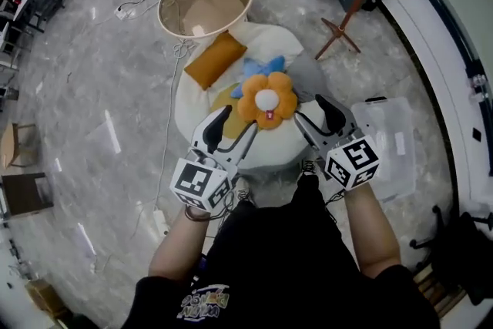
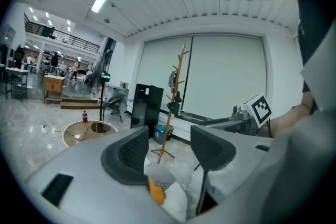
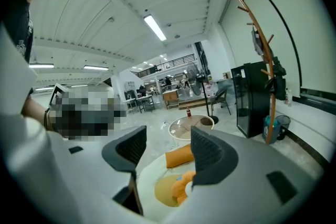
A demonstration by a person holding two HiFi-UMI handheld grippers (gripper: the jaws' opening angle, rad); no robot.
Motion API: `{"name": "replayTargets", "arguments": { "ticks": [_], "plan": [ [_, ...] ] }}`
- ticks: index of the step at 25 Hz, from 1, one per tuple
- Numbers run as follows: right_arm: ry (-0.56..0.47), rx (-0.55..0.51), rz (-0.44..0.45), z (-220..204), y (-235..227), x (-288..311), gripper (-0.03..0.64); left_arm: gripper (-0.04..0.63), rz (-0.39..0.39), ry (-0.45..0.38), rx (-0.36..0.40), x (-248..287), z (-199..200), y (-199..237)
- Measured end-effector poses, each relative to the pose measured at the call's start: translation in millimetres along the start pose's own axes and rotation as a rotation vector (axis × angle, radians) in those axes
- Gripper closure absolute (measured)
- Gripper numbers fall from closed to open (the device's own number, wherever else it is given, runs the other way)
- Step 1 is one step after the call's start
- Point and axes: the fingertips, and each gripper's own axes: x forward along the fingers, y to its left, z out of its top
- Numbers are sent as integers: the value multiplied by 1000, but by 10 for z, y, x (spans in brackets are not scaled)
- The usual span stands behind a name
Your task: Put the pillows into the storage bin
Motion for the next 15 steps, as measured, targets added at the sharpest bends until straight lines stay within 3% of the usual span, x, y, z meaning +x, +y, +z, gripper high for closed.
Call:
{"name": "replayTargets", "arguments": {
  "ticks": [4,8,15],
  "plan": [
    [62,-31,127,52,-458,115,347,357,116,-11,-21,340,98,-153],
    [109,-34,198,-10,-798,249,333,353,201,-12,-32,560,100,-197],
    [181,-10,241,-306,-1125,563,314,345,252,16,-77,874,-90,-57]
  ]
}}
